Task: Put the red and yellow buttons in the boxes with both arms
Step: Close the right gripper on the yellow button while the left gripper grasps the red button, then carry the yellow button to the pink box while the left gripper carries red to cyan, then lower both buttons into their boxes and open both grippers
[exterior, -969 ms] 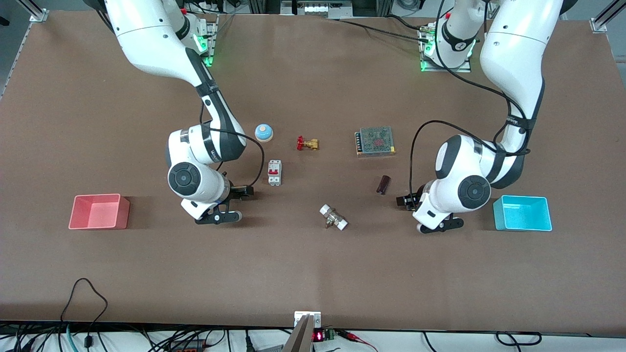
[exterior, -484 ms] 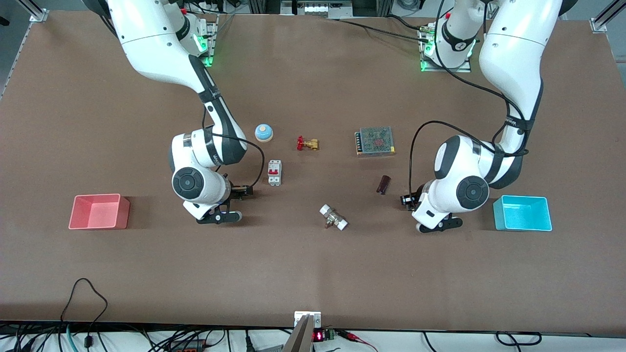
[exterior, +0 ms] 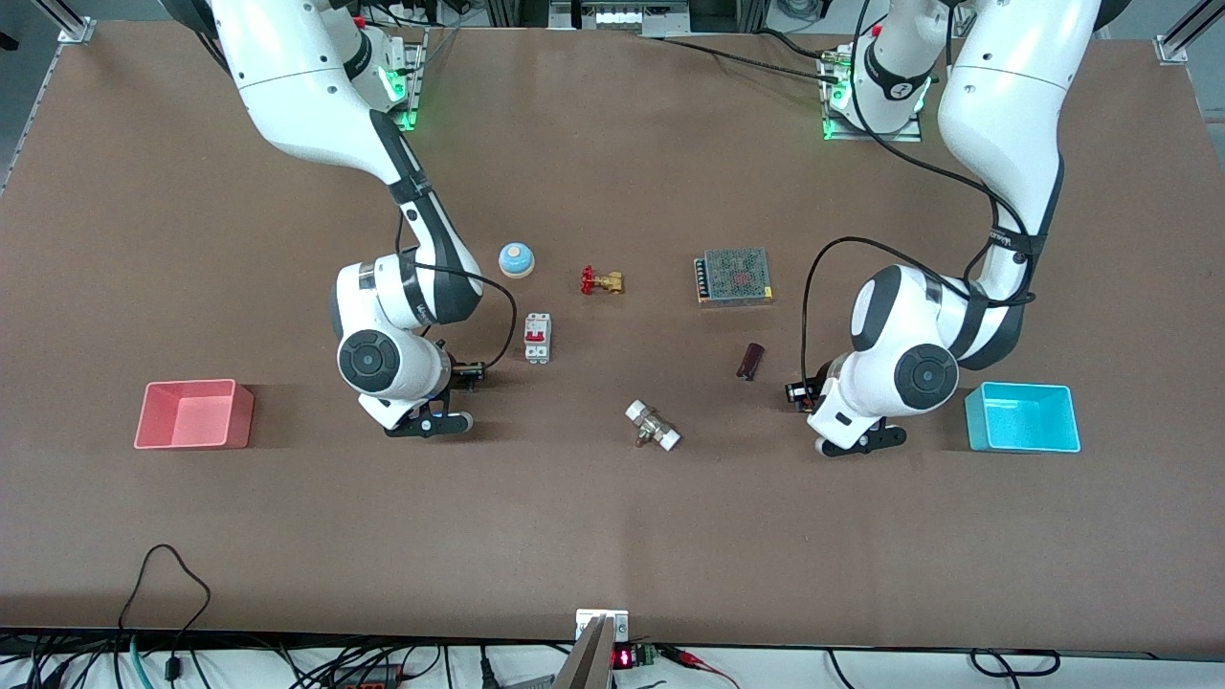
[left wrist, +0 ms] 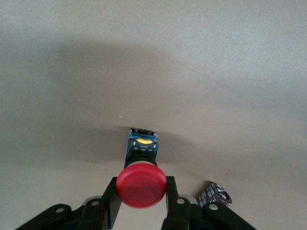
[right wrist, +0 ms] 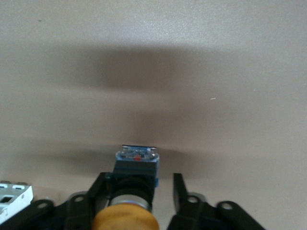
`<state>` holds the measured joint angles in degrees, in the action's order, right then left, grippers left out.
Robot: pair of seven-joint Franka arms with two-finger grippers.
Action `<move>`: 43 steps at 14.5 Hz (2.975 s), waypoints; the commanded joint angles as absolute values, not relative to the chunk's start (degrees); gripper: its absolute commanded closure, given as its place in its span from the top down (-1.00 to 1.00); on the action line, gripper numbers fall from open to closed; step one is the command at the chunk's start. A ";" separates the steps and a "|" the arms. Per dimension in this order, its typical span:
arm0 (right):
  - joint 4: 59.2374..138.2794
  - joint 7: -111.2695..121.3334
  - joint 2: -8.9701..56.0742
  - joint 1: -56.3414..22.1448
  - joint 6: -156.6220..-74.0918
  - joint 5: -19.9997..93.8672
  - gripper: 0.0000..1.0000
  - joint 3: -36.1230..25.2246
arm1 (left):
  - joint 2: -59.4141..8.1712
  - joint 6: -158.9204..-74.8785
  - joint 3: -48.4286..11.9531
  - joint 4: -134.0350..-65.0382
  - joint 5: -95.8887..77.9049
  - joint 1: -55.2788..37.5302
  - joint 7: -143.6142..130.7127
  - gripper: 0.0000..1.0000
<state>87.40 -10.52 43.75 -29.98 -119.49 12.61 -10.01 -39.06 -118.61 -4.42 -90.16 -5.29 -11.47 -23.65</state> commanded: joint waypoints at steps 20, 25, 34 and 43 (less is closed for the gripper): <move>85.34 -2.40 34.72 -11.63 -112.07 12.57 -0.48 -13.36 | -35.95 -106.79 8.44 -80.33 -5.62 -3.79 -5.12 -0.87; 81.57 5.71 37.52 -4.66 -111.18 6.08 -0.58 -13.27 | -37.00 -107.23 8.44 -78.93 -5.80 1.66 3.32 -0.87; 80.86 17.84 41.13 0.79 -115.14 5.45 -0.59 -13.27 | -41.48 -109.60 8.44 -78.93 -5.54 5.27 7.90 -0.86; 80.86 18.89 45.17 2.02 -118.30 5.45 -0.59 -13.27 | -43.33 -113.29 8.44 -79.45 -5.54 5.19 9.58 -0.08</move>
